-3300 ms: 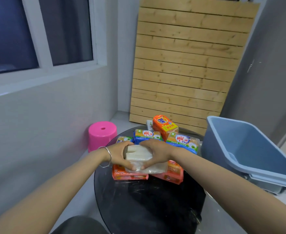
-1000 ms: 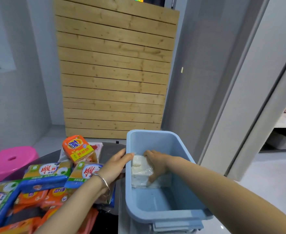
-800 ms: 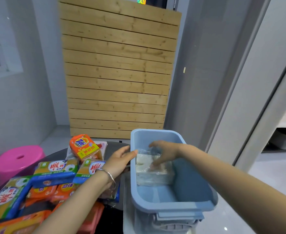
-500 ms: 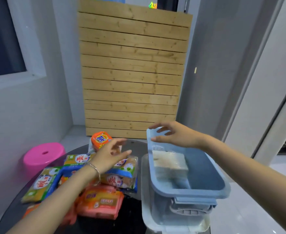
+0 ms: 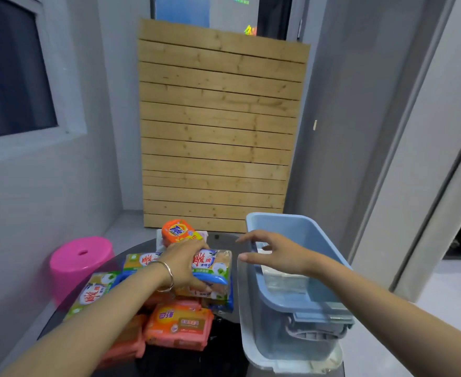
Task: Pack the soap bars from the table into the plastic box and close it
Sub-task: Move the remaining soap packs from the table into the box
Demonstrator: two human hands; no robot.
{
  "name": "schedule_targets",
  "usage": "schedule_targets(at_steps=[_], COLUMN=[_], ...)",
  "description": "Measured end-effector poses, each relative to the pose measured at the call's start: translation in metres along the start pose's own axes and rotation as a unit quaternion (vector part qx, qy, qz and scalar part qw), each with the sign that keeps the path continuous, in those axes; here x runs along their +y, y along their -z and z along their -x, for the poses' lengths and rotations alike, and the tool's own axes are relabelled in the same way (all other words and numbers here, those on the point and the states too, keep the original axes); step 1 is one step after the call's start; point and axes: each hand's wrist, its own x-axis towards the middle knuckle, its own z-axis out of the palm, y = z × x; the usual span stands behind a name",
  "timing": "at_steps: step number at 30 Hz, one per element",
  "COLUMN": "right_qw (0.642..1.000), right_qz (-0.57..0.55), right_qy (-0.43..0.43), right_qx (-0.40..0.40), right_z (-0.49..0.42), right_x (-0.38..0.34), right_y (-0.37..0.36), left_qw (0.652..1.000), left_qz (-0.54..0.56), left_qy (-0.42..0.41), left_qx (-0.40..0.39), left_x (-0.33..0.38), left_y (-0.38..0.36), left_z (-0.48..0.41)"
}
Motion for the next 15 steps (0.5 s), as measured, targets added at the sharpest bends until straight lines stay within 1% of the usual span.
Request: schedule_targets(at_steps=[1,3,5,6,8,10,11,13,15], right_qw=[1.0,0.995,0.981,0.97,0.94,0.929,0.93,0.926,0.914], right_qz=[-0.02,-0.096,-0.179,-0.23,-0.321,-0.346,-0.346,-0.359,-0.39], right_qy=[-0.003,-0.026,-0.061,-0.081,-0.104,-0.098,-0.092,-0.097,-0.107], right_qx=[0.004,0.025,0.033,0.016,-0.046,-0.086,-0.085,-0.063,-0.036], right_z=[0.0,-0.001,-0.005,-0.009,-0.014,-0.015,-0.015,-0.011,-0.004], right_x=[-0.001,-0.007,-0.017,-0.022,-0.033,-0.042,-0.043,-0.039,-0.029], right_y=[0.001,0.004,0.013,0.019,0.031,0.041,0.046,0.053,0.057], left_qw=[0.999,0.995,0.99,0.988,0.984,0.983,0.983,0.983,0.981], left_qz=[0.03,0.076,0.086,0.084,0.085,0.075,0.068,0.066,0.092], left_qy=[-0.011,-0.041,-0.071,-0.088,-0.118,-0.136,-0.139,-0.14,-0.135], left_qx=[0.016,0.052,0.084,0.094,0.105,0.101,0.097,0.099,0.108], left_x=[0.003,0.013,0.028,0.036,0.054,0.071,0.079,0.092,0.101], left_y=[0.01,0.034,0.06,0.072,0.092,0.104,0.108,0.109,0.101], left_z=[0.004,0.011,0.015,0.015,0.013,0.008,0.005,-0.001,-0.007])
